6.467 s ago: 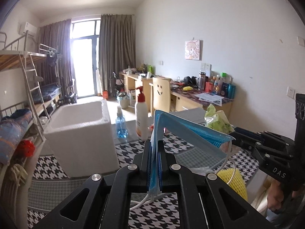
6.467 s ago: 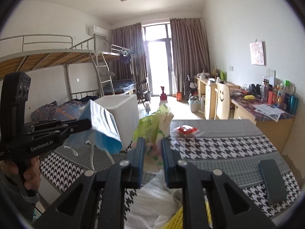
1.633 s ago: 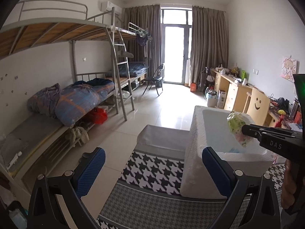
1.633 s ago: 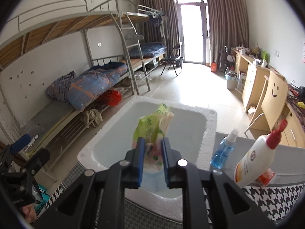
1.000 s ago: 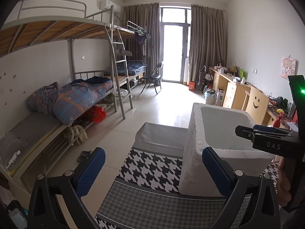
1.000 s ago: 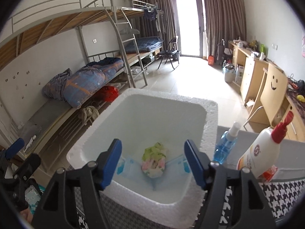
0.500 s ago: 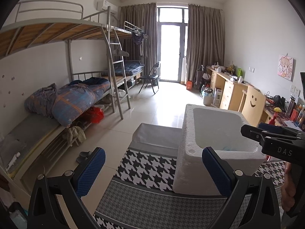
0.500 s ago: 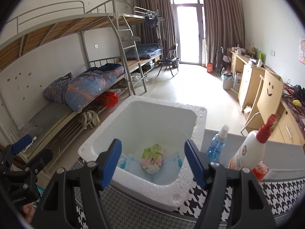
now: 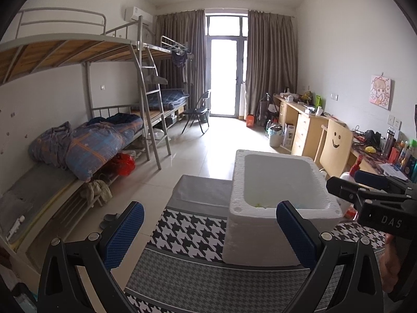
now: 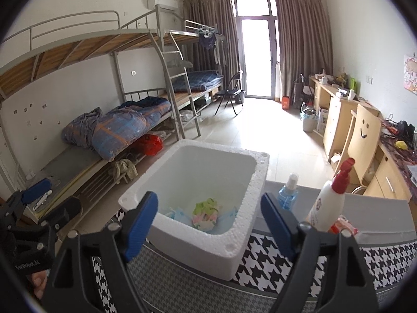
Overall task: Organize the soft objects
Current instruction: 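Move both grippers back from the box to the remaining pile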
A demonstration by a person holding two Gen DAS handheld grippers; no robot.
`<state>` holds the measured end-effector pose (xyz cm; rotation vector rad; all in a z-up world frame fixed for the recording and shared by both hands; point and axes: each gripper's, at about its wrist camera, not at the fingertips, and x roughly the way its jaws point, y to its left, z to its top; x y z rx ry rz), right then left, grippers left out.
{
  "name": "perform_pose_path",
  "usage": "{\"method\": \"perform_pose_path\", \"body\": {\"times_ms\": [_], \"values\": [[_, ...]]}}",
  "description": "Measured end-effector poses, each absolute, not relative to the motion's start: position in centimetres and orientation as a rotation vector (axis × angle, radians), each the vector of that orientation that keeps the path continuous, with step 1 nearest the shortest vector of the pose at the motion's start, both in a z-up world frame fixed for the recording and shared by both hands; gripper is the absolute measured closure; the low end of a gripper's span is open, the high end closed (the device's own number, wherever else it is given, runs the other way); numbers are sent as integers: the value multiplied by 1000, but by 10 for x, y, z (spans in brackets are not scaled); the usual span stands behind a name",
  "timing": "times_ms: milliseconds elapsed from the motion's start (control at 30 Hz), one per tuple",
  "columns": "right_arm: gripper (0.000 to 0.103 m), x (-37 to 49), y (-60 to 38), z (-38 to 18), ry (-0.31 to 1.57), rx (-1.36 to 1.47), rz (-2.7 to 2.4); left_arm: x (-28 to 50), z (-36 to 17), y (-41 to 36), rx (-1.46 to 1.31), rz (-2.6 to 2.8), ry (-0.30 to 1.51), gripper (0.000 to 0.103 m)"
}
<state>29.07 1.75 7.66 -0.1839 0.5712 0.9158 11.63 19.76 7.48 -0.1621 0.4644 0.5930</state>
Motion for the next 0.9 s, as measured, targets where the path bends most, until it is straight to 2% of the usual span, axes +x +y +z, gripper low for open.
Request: {"method": "perform_pose_path", "body": {"times_ms": [900], "values": [[19,274,-52,78,511,-133,859,121,82,144,-128,479,450,1]]}}
